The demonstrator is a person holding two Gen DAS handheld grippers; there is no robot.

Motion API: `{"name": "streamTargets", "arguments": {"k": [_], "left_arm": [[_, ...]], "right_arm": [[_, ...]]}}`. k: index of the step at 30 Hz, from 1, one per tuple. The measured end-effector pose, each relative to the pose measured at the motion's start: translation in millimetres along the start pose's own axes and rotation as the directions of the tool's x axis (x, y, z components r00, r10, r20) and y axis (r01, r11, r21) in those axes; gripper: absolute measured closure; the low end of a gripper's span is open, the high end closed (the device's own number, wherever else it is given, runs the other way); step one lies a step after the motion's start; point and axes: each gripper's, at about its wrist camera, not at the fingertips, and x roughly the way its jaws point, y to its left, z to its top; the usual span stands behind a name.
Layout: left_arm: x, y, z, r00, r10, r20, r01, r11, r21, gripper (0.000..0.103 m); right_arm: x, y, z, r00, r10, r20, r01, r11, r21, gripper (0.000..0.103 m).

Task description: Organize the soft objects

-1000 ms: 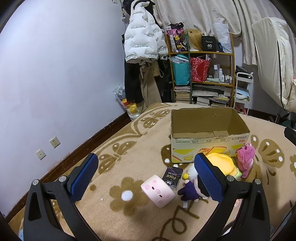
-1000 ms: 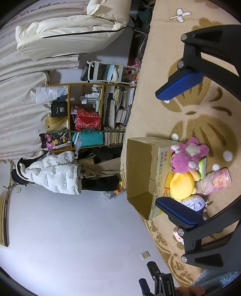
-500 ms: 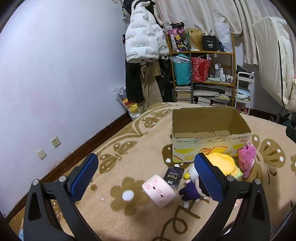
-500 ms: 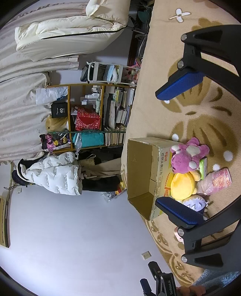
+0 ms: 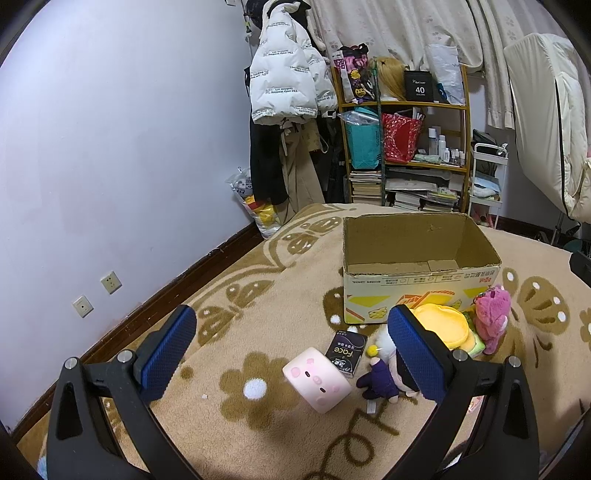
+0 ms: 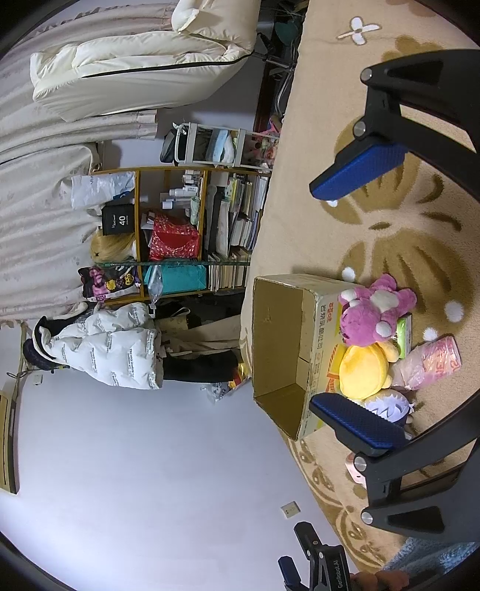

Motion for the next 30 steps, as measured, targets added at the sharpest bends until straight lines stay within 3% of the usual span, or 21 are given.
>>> {"name": "streamTargets", "arguments": {"k": [30], "left_arm": [[0.3, 0.3, 0.1, 1.0, 0.001, -0.001, -0.001, 1.0, -0.001, 0.001]], "right_arm": [[-0.5, 1.0, 1.8, 1.0, 0.0, 0.001, 0.0, 1.0, 0.001, 0.0]]}}
